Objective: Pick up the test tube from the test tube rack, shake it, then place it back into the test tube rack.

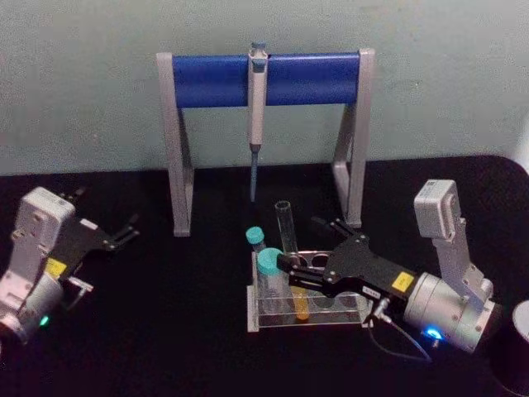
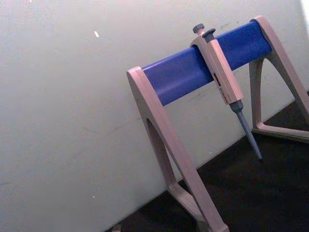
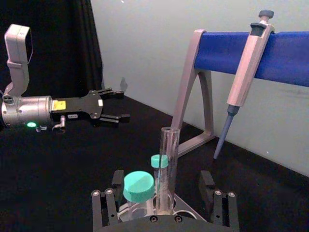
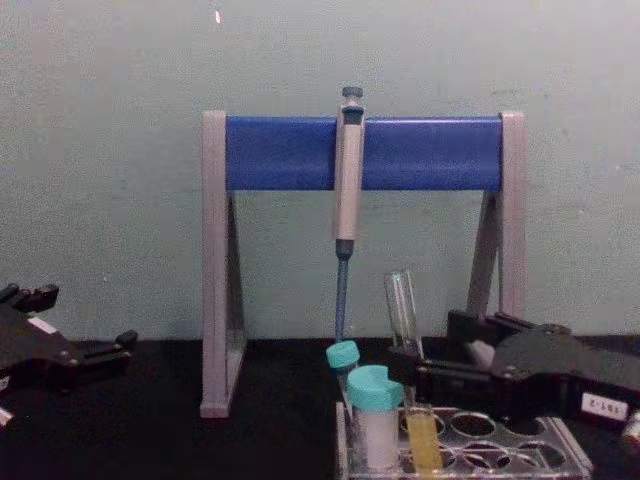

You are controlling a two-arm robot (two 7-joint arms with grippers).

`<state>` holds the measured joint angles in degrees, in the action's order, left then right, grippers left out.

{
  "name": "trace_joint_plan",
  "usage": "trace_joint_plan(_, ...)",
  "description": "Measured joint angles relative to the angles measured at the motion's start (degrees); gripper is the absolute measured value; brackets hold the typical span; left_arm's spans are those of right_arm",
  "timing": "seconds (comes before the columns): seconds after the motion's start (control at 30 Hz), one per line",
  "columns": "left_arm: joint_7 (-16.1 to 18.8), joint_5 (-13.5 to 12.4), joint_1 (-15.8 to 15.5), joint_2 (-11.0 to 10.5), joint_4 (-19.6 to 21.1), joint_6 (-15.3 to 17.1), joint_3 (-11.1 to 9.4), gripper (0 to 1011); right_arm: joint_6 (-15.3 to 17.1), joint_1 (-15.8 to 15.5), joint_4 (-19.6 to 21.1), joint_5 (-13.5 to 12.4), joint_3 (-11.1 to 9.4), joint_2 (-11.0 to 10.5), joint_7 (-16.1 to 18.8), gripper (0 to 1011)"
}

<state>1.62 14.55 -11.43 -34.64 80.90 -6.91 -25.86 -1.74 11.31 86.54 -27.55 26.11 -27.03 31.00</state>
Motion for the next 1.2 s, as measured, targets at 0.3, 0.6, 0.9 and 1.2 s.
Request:
trace_joint_plan(0.3,0.0,0.0,0.0,0.0,0.0,0.0,0.0,1001,0.0,0.0,0.0,0.0,0.0,0.0,0.0,1000)
trace_joint_plan(0.6,0.0,0.0,0.0,0.0,0.0,0.0,0.0,1001,-2.5,-0.2,1.0,-1.9,-1.4,0.4,1.0,1000)
trace_joint_plan(0.9,0.0,0.0,0.0,0.0,0.0,0.0,0.0,1001,-8.4,-2.9,4.3,-1.0,-6.0,1.6,-4.3,1000)
trace_joint_plan(1.2,0.0,0.0,0.0,0.0,0.0,0.0,0.0,1001,-11.6,-7.4,5.8,7.8,-10.6,4.6,-17.5,1000)
